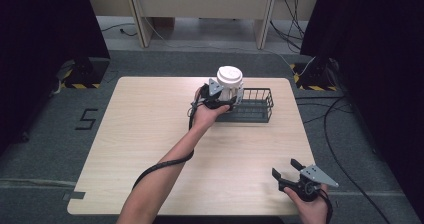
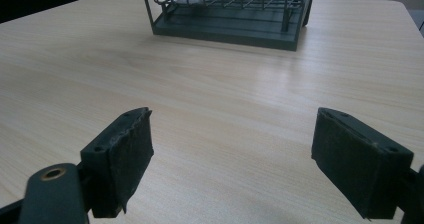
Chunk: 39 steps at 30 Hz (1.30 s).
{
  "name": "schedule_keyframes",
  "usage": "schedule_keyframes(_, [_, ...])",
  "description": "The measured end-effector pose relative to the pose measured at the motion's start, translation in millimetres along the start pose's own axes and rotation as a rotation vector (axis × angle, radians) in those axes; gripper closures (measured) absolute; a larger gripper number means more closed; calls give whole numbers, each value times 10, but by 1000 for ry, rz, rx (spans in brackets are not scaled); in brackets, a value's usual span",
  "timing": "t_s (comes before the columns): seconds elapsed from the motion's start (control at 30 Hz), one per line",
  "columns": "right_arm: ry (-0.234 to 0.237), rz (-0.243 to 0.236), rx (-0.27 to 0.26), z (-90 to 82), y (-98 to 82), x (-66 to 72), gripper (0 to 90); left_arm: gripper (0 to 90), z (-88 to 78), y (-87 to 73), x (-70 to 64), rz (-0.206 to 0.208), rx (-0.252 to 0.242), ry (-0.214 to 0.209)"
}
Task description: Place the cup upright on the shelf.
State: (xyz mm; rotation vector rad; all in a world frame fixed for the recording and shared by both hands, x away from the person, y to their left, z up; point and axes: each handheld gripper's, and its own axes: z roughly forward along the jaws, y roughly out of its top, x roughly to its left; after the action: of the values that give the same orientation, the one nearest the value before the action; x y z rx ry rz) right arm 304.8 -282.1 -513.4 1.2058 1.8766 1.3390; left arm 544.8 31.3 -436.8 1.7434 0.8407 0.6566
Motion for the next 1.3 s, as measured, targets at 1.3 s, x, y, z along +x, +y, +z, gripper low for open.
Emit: schedule_keyframes(1.3, [-5,3,3,3,1,4,173,145,-671,-103,29,48,-31,-49])
